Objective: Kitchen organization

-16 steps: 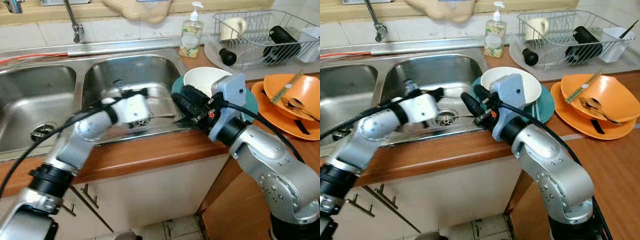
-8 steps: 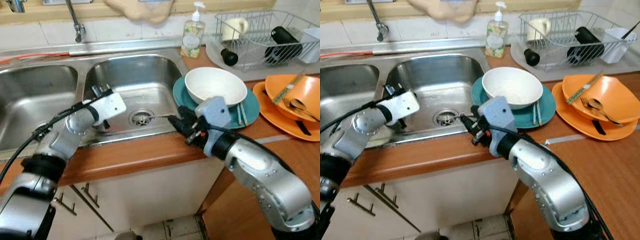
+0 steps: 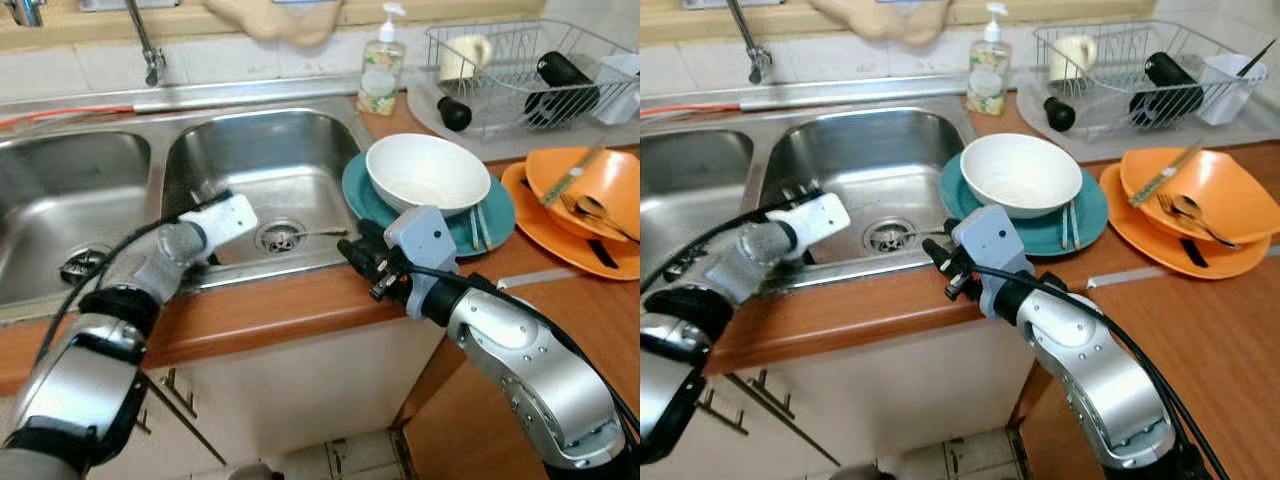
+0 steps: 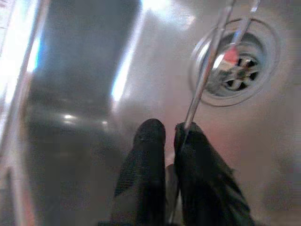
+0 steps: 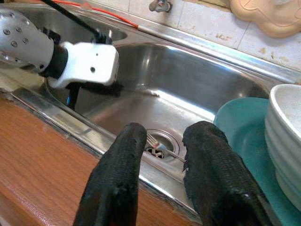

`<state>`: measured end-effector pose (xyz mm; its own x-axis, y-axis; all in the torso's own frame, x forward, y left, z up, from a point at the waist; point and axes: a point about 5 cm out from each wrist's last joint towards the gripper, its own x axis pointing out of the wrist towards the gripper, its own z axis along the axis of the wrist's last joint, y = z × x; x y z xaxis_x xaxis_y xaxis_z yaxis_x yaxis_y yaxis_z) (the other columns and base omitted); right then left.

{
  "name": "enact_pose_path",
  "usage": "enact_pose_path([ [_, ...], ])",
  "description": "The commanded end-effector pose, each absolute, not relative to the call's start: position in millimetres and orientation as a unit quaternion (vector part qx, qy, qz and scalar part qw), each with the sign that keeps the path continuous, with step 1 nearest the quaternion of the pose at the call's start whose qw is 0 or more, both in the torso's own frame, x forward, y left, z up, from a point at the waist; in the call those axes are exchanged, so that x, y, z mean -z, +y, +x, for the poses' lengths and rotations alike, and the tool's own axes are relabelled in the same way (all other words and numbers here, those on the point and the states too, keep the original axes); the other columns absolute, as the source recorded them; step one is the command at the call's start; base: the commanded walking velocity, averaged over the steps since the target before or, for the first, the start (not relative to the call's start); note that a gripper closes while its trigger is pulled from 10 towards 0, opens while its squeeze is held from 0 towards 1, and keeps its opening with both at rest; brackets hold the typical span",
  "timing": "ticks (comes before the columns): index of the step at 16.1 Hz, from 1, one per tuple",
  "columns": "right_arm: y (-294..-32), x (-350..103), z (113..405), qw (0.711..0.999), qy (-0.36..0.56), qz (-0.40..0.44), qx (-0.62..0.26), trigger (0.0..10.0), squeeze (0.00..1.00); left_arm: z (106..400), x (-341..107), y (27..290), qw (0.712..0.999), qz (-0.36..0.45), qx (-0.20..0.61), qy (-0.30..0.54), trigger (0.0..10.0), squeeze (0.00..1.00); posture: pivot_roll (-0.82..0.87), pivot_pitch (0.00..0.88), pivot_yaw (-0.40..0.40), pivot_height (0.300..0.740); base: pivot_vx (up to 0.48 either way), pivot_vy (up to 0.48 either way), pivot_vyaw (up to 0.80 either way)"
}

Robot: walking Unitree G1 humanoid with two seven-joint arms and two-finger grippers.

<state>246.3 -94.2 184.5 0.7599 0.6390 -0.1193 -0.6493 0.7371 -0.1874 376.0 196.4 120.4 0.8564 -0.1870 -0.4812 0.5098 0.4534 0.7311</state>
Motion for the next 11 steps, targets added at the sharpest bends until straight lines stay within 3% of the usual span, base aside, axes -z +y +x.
enact_pose_path([
  [1, -95.3, -183.5, 245.3, 0.933, 0.021, -0.113, -0.342, 10.0, 0.0, 376.7, -119.9, 199.5, 0.832, 0.479, 0.21, 0.183, 10.0, 1.0, -0.04, 0.0, 0.054, 0.74, 0.0, 0.0, 0.0],
  [11, -95.2, -184.3, 248.1, 0.935, 0.018, -0.113, -0.337, 10.0, 0.0, 376.3, -115.7, 199.9, 0.843, 0.454, 0.215, 0.195, 10.0, 1.0, -0.04, 0.0, 0.048, 0.74, 0.0, 0.0, 0.0],
])
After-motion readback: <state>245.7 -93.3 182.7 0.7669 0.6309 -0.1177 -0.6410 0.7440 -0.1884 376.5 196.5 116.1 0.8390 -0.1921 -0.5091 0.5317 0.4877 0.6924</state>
